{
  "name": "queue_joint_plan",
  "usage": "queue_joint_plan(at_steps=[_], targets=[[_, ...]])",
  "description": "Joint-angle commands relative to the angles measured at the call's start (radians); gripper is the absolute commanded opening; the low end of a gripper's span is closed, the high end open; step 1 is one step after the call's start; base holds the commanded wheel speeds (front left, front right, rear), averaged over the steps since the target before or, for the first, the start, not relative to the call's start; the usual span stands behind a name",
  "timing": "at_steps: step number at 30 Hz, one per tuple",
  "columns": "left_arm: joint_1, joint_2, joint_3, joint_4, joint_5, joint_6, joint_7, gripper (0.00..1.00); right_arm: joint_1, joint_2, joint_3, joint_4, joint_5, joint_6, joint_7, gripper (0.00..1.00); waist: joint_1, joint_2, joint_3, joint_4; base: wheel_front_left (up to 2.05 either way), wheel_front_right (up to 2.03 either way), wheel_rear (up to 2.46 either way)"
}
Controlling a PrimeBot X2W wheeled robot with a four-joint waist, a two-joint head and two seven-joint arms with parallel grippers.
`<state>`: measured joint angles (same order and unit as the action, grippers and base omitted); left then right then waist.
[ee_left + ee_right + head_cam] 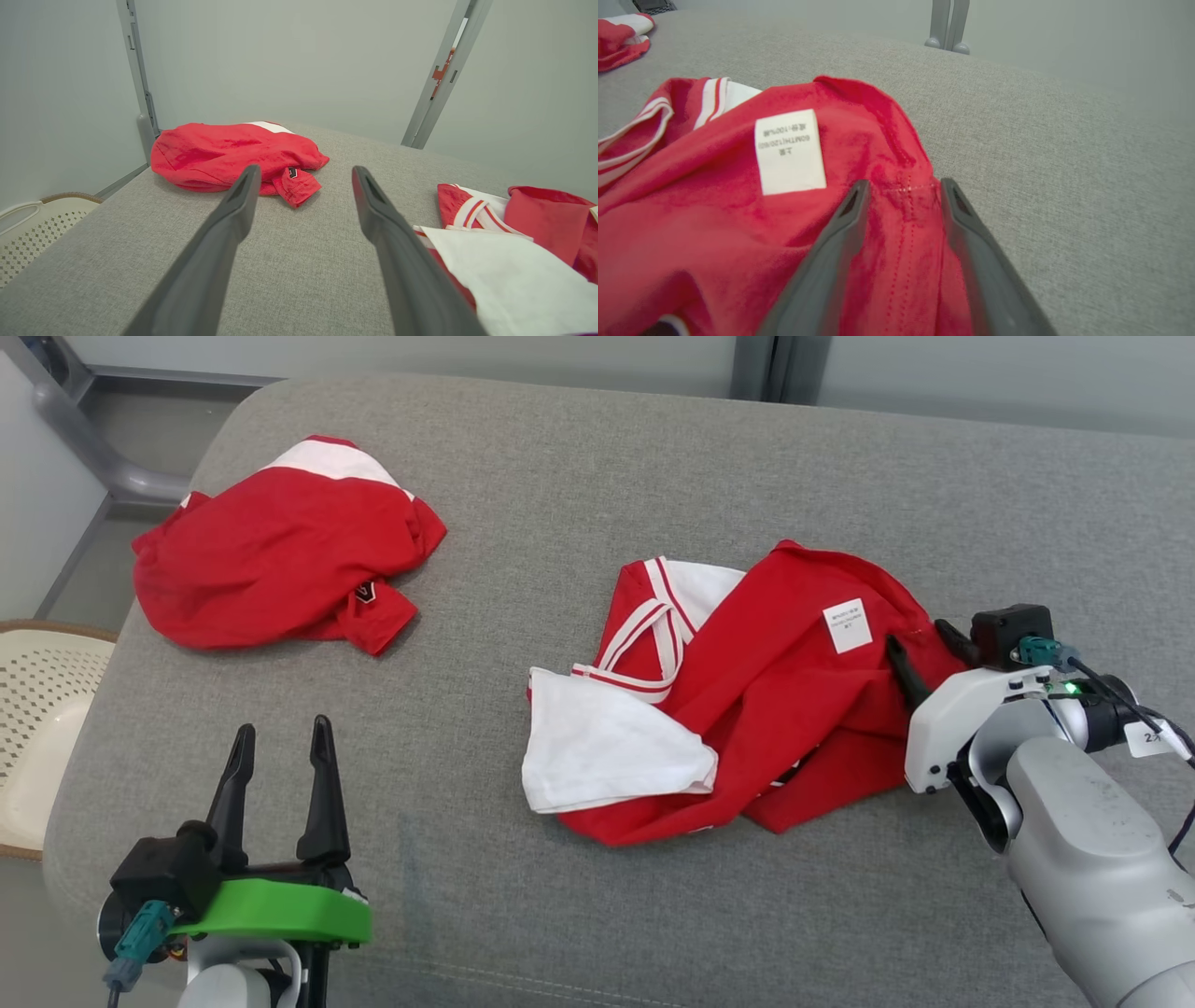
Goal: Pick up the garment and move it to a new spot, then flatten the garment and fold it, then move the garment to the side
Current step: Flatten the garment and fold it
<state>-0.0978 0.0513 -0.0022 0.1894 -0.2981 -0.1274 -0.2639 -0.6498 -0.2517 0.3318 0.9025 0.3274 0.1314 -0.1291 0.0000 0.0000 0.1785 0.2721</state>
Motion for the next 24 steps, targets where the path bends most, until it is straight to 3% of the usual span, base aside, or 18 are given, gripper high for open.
queue_joint_plan(at_steps=[1, 9, 15, 19, 24], targets=[[-0.019, -0.001, -0.002, 0.0, -0.004, -0.002, -0.001, 1.0, -0.016, -0.009, 0.009, 0.011, 0.013, -0.001, -0.015, 0.0, 0.0, 0.0, 0.004, 0.004, 0.0, 0.0, 0.0], [-0.01, -0.001, 0.006, 0.005, -0.001, 0.003, -0.001, 1.0, -0.049, -0.018, 0.046, 0.043, 0.042, -0.001, -0.099, 0.0, 0.0, 0.0, -0.013, -0.023, 0.0, 0.0, 0.0], [0.012, -0.001, 0.021, 0.004, 0.008, 0.005, -0.001, 1.0, -0.051, -0.043, 0.02, -0.007, 0.043, -0.001, -0.134, 0.0, 0.0, 0.0, -0.041, -0.073, 0.0, 0.0, 0.0], [0.026, -0.001, 0.021, 0.008, 0.011, 0.004, -0.001, 1.0, 0.011, -0.065, -0.011, -0.095, 0.042, -0.001, -0.136, 0.0, 0.0, 0.0, -0.056, -0.105, 0.0, 0.0, 0.0], [0.046, -0.001, 0.028, 0.014, 0.006, 0.006, -0.001, 1.0, 0.228, -0.056, -0.086, -0.332, 0.041, -0.002, -0.136, 0.0, 0.0, 0.0, -0.071, -0.167, 0.0, 0.0, 0.0]])
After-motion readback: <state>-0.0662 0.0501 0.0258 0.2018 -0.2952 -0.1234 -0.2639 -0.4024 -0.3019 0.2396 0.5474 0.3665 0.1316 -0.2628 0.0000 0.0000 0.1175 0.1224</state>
